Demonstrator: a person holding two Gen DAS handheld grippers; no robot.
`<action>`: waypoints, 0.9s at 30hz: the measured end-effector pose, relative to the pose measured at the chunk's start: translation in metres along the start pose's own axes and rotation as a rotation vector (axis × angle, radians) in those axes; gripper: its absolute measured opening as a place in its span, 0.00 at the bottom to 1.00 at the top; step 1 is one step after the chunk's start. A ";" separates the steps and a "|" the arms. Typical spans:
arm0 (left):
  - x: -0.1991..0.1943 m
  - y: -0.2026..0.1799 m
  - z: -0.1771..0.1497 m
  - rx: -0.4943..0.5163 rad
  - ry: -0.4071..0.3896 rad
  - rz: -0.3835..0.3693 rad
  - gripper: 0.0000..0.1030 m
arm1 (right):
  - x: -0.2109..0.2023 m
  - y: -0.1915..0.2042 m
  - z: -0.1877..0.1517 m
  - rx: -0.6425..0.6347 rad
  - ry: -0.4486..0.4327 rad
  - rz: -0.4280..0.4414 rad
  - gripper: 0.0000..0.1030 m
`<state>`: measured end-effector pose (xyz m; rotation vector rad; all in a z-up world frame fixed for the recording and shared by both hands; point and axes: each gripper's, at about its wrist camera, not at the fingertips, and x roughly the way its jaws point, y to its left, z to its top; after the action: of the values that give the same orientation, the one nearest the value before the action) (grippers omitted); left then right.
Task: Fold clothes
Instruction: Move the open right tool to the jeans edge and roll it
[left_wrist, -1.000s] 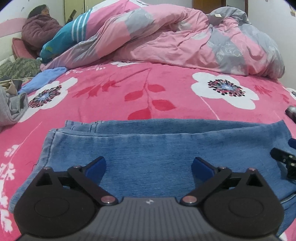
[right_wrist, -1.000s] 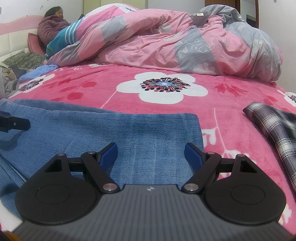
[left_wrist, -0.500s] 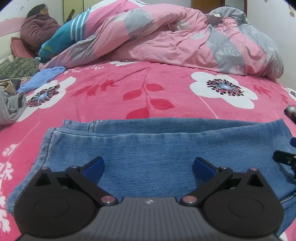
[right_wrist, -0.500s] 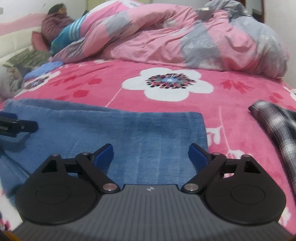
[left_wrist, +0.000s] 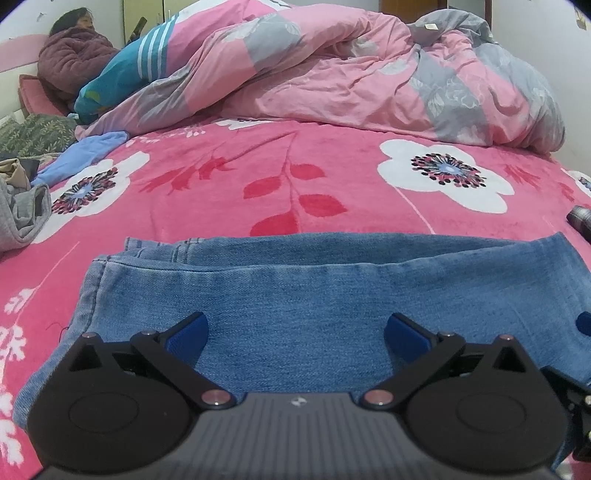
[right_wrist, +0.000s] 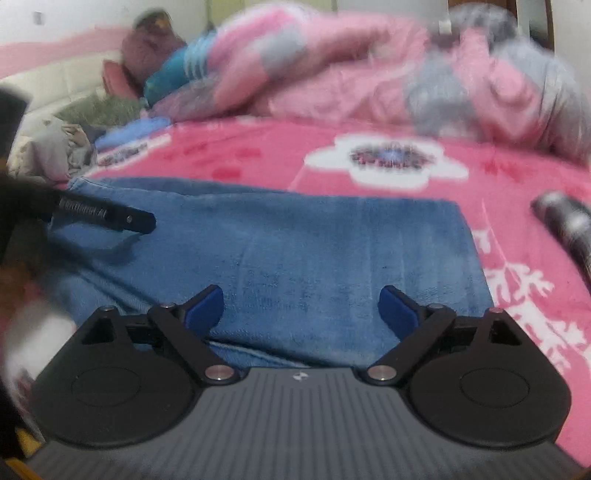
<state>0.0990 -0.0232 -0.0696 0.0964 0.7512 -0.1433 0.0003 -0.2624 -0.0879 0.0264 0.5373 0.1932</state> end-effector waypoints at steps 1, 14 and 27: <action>-0.001 -0.001 0.001 0.005 0.003 0.003 1.00 | 0.001 0.000 -0.004 -0.006 -0.010 -0.001 0.91; -0.017 -0.006 -0.013 0.015 0.012 0.003 1.00 | 0.001 -0.001 -0.013 -0.006 -0.035 0.009 0.92; -0.016 -0.009 -0.016 0.023 -0.002 0.012 1.00 | -0.051 -0.063 0.001 0.283 -0.187 -0.007 0.93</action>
<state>0.0755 -0.0280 -0.0705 0.1223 0.7469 -0.1409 -0.0308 -0.3342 -0.0656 0.3151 0.3746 0.1049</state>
